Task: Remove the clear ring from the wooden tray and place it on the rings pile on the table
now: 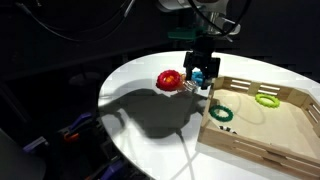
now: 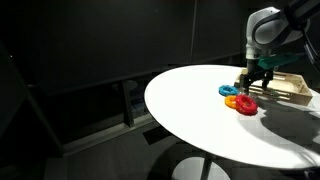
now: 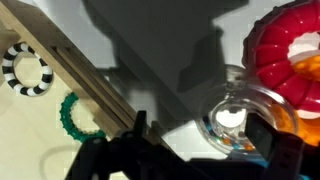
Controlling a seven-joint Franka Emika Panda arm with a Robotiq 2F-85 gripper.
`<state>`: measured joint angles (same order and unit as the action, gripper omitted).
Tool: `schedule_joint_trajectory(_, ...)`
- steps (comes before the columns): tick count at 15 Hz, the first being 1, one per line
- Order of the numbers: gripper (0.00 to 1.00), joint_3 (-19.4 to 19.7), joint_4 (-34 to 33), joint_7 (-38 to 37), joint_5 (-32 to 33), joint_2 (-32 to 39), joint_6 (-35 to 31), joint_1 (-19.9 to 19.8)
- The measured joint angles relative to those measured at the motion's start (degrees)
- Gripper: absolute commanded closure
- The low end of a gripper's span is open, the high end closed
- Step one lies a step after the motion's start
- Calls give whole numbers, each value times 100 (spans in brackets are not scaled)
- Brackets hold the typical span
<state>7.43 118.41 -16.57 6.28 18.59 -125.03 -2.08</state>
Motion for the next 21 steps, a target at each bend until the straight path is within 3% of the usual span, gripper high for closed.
schedule_joint_trajectory(9, 0, 260, 2, 81, 492, -538, 135, -48)
schedule_joint_trajectory(16, 0, 240, 121, 1447, 489, -1326, 968, -232)
schedule_joint_trajectory(21, 0, 239, 411, 2022, 366, -2089, 1483, -334)
